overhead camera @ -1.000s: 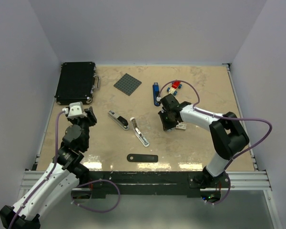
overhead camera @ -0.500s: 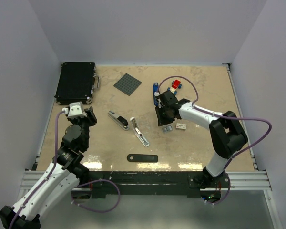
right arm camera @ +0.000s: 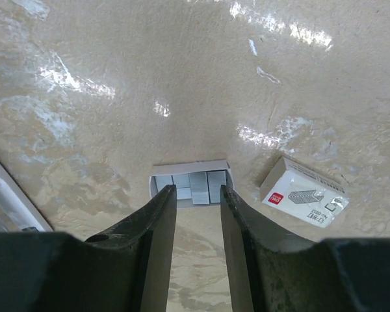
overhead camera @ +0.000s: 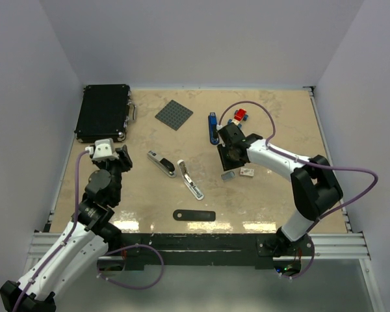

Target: Load the staples into the stapler

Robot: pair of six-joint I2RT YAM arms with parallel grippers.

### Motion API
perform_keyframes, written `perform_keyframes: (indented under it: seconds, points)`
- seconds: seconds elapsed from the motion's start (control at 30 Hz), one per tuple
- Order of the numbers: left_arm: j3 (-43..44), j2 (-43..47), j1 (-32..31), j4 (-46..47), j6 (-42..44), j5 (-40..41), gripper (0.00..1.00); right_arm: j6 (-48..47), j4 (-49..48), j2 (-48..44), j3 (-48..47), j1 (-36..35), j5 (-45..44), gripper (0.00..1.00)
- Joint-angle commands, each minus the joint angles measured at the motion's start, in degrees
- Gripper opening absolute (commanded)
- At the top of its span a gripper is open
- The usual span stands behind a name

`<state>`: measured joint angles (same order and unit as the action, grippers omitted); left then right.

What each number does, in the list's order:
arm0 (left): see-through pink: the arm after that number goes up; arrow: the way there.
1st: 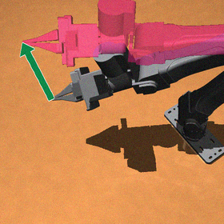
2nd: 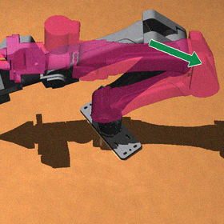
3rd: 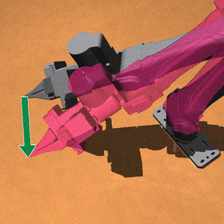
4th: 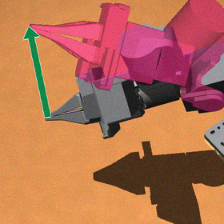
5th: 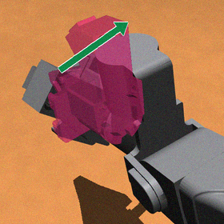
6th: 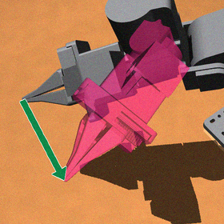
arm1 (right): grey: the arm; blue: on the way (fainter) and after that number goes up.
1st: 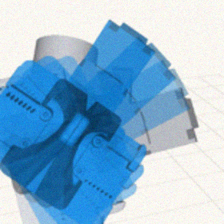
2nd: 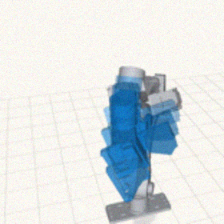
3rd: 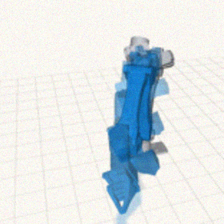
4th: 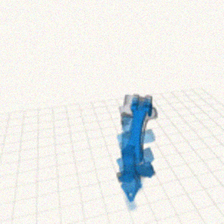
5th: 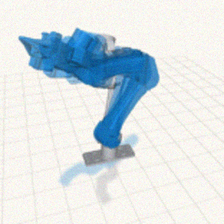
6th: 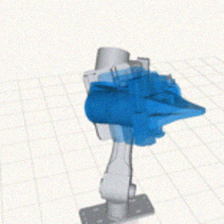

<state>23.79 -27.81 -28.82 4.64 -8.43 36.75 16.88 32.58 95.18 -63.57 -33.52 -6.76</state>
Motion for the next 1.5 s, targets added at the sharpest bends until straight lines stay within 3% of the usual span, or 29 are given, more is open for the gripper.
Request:
perform_keyframes:
  seconds: [0.0,0.97,1.47]
  points:
    - [2.31,-0.22,0.61,1.24,-1.33,-0.89,0.54,-0.54,1.70,0.45,-0.76,-1.11,-2.81,0.38]
    - [2.23,-0.40,0.78,1.16,-1.33,-1.16,0.54,-0.45,1.88,5.19,-1.73,-3.75,-5.28,0.33]
    - [2.22,-0.57,0.78,1.16,-1.16,-1.33,0.54,-2.47,-0.06,4.93,-1.38,-3.66,3.42,0.24]
